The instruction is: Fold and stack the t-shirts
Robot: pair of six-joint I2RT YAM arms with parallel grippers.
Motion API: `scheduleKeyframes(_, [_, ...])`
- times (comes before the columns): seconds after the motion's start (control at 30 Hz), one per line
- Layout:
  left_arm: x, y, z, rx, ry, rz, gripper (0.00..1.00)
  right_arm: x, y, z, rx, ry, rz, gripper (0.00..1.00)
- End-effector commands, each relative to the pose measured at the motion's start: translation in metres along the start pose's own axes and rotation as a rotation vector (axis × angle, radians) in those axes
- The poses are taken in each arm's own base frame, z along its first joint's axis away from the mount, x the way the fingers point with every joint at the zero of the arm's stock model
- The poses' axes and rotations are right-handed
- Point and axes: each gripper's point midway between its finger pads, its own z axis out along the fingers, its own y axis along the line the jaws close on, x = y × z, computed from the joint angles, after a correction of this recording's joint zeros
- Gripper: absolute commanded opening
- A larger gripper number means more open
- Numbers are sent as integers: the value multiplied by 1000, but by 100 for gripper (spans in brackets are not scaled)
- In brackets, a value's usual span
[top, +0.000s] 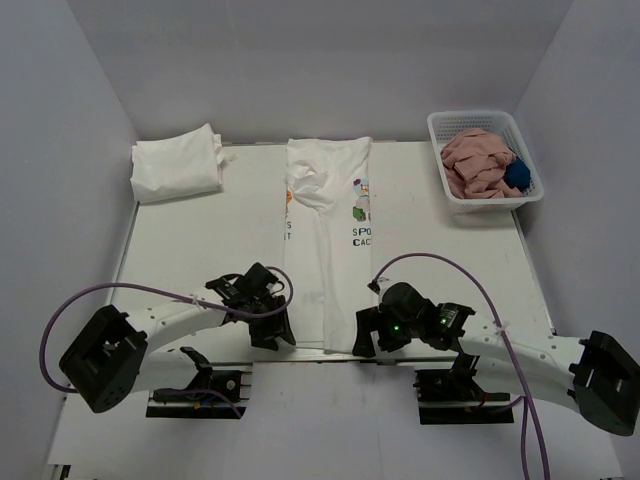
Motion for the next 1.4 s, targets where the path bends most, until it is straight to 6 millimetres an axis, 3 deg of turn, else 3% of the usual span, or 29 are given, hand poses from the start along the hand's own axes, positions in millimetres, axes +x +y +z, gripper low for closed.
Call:
scheduleKeyframes(0.0, [-2, 2, 3, 3, -27, 20, 58, 1, 5, 5, -30, 9, 2, 90])
scheduleKeyframes(0.07, [-2, 7, 7, -22, -23, 22, 50, 5, 1, 7, -19, 24, 3, 89])
scheduleKeyframes(0.1, [-2, 7, 7, -22, -23, 31, 36, 5, 0, 8, -14, 25, 2, 85])
scheduleKeyframes(0.17, [-1, 9, 8, -31, -16, 28, 23, 6, -1, 10, -9, 29, 5, 78])
scheduleKeyframes(0.23, [-4, 13, 10, -52, -29, 25, 5, 7, -4, 12, 2, 38, 4, 60])
scheduleKeyframes(0.27, [-3, 15, 11, -60, -23, 23, 0, 6, -3, 12, 2, 34, 7, 55])
scheduleKeyframes(0.5, [-17, -12, 9, 47, -77, 67, 0, -3, -17, 20, 62, -25, -6, 26])
scheduleKeyframes(0.67, [-30, -31, -6, 110, -147, 92, 0, -28, -26, 17, 131, -149, -42, 0])
scheduleKeyframes(0.77, [-43, -43, -17, 117, -204, 108, 0, -52, -16, 9, 111, -235, -92, 0])
scheduleKeyframes(0.9, [-69, -73, -40, 167, -317, 138, 0, -87, -11, -2, 157, -352, -101, 0])
scheduleKeyframes(0.93, [-78, -66, -38, 119, -336, 116, 0, -92, -11, -4, 171, -369, -95, 0])
scheduleKeyframes(0.97, [-85, -63, -39, 89, -355, 81, 0, -112, -15, -11, 235, -440, -76, 0])
scheduleKeyframes(1.0, [-98, -70, -48, 69, -399, 75, 0, -118, -19, -11, 264, -458, -41, 0])
scheduleKeyframes(1.03, [-107, -62, -50, 3, -438, 51, 0, -136, -11, -19, 267, -510, -24, 0])
scheduleKeyframes(1.07, [-118, -70, -55, -5, -461, 48, 0, -146, -26, -18, 356, -536, -3, 0])
scheduleKeyframes(1.17, [-146, -83, -69, -23, -555, 31, 0, -179, -25, -21, 420, -585, 12, 0])
scheduleKeyframes(1.23, [-169, -86, -80, -76, -620, -14, 0, -207, -17, -32, 439, -643, 8, 0])
scheduleKeyframes(1.3, [-186, -79, -83, -149, -661, -39, 0, -223, -31, -30, 518, -653, 29, 0])
scheduleKeyframes(1.33, [-194, -89, -90, -141, -682, -40, 0, -227, -39, -29, 552, -646, 33, 0])
scheduleKeyframes(1.37, [-204, -83, -95, -172, -700, -66, 0, -242, -34, -31, 548, -664, 38, 0])
